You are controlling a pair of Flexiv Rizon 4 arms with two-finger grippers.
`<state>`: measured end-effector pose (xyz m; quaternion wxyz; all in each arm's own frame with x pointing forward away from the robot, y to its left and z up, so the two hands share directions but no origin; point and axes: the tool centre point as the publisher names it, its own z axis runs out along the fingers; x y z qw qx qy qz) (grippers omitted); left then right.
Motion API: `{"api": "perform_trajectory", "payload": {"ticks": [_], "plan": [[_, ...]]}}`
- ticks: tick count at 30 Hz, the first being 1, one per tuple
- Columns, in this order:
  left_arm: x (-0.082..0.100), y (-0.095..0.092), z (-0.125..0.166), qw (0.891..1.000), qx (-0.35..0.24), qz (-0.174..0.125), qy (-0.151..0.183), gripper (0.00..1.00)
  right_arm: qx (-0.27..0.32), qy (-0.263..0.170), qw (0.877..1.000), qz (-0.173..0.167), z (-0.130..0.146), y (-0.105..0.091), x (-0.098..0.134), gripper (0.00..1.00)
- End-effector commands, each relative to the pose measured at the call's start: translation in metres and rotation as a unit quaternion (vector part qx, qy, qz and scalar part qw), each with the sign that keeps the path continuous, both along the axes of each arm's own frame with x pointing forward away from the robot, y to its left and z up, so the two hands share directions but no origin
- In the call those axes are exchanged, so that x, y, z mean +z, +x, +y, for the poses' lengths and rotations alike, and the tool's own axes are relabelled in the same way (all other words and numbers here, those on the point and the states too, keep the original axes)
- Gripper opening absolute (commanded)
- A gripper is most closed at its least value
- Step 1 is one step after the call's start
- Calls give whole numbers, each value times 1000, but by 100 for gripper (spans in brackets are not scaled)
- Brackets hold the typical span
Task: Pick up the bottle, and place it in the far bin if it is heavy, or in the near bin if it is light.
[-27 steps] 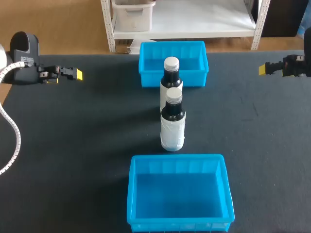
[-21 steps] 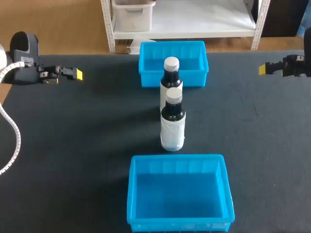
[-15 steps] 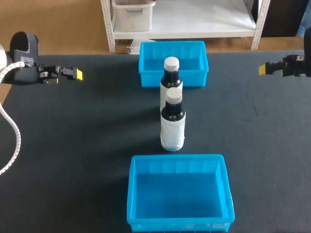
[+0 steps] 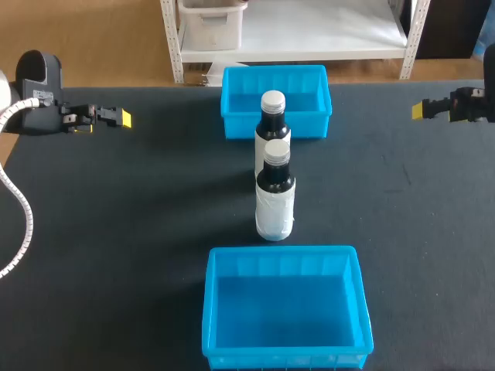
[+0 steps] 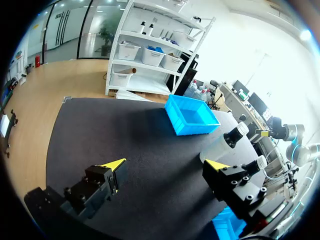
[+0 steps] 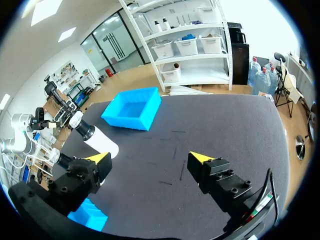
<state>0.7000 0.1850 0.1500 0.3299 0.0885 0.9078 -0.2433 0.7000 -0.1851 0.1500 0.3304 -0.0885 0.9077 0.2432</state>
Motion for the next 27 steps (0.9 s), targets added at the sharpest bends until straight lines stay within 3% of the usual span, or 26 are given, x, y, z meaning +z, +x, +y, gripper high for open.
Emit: {"api": "perform_trajectory", "payload": {"ticks": [1,3,5,8,10,11,27], "plan": [[0,0,0,1000,0,0,0,100,0,0,1000,0,0,0,0,100],[0,0,0,1000,0,0,0,100,88,-10,996,-25,1,-1,-1,100],[0,0,0,1000,0,0,0,100,171,-44,983,-49,1,-4,4,100],[0,0,0,1000,0,0,0,100,324,-89,938,-88,3,-13,15,100],[0,0,0,1000,0,0,0,100,437,-115,885,-109,4,-24,21,100],[0,0,0,1000,0,0,0,100,469,-122,868,-109,3,-29,24,100],[0,0,0,1000,0,0,0,100,469,-122,868,-109,3,-29,24,100]]}}
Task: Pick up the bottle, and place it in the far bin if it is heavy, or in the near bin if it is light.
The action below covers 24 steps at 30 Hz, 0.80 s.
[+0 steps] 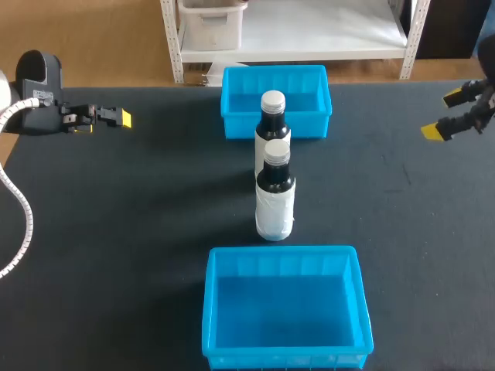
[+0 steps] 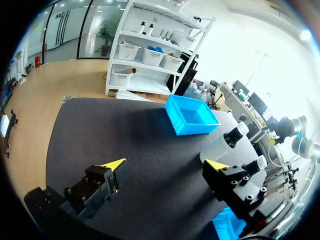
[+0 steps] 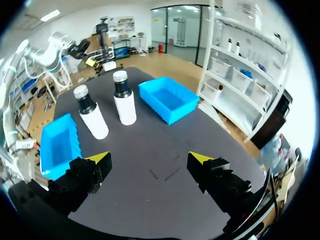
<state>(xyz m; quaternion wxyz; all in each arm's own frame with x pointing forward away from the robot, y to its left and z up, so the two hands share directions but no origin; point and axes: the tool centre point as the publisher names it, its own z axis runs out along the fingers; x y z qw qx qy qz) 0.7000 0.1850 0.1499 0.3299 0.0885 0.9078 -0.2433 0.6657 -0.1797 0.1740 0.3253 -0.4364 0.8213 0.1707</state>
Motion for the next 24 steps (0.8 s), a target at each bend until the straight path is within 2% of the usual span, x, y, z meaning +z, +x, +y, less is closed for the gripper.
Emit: {"api": "perform_trajectory", "payload": {"ticks": [1,5,10,13,18,24], "plan": [[0,0,0,1000,0,0,0,100,180,4,983,37,-2,6,0,100],[0,0,0,1000,0,0,0,100,180,4,983,37,-2,6,0,100],[0,0,0,1000,0,0,0,100,238,10,969,-61,12,1,-2,100],[0,0,0,1000,0,0,0,100,252,28,963,-88,22,-6,-6,100],[0,0,0,1000,0,0,0,100,263,65,959,-88,42,-11,-18,100],[0,0,0,1000,0,0,0,100,267,75,957,-79,69,-18,-27,100]]}}
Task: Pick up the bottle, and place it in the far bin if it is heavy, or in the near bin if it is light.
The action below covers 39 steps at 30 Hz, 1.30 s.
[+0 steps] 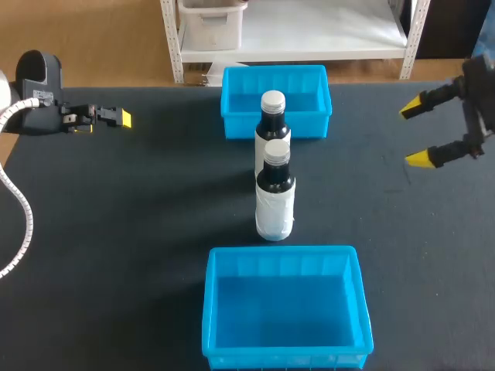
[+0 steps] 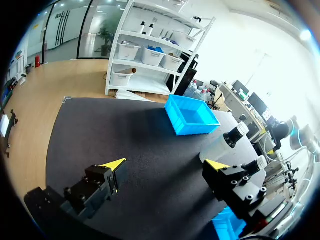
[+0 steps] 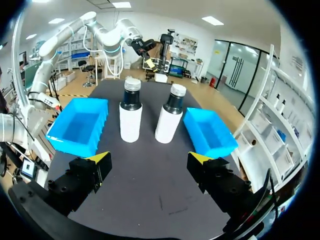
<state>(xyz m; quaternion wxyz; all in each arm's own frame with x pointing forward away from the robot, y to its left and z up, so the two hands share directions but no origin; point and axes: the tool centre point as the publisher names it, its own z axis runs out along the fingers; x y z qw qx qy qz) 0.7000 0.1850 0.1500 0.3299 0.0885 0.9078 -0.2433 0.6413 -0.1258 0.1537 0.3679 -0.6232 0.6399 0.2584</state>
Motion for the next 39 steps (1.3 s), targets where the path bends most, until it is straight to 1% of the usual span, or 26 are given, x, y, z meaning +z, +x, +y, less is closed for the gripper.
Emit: {"api": "perform_trajectory", "payload": {"ticks": [1,8,14,21,25,33,39], "plan": [[0,0,0,1000,0,0,0,100,16,11,1000,12,20,6,-8,100],[0,0,0,1000,0,0,0,100,31,5,999,21,57,2,-9,100],[0,0,0,1000,0,0,0,100,46,10,998,31,88,-4,-12,100],[0,0,0,1000,0,0,0,100,61,33,997,47,113,-8,-19,100],[0,0,0,1000,0,0,0,100,72,37,995,60,129,-9,-22,100],[0,0,0,1000,0,0,0,100,78,41,993,75,151,-13,-21,100],[0,0,0,1000,0,0,0,100,69,46,993,85,158,-16,-20,100]]}}
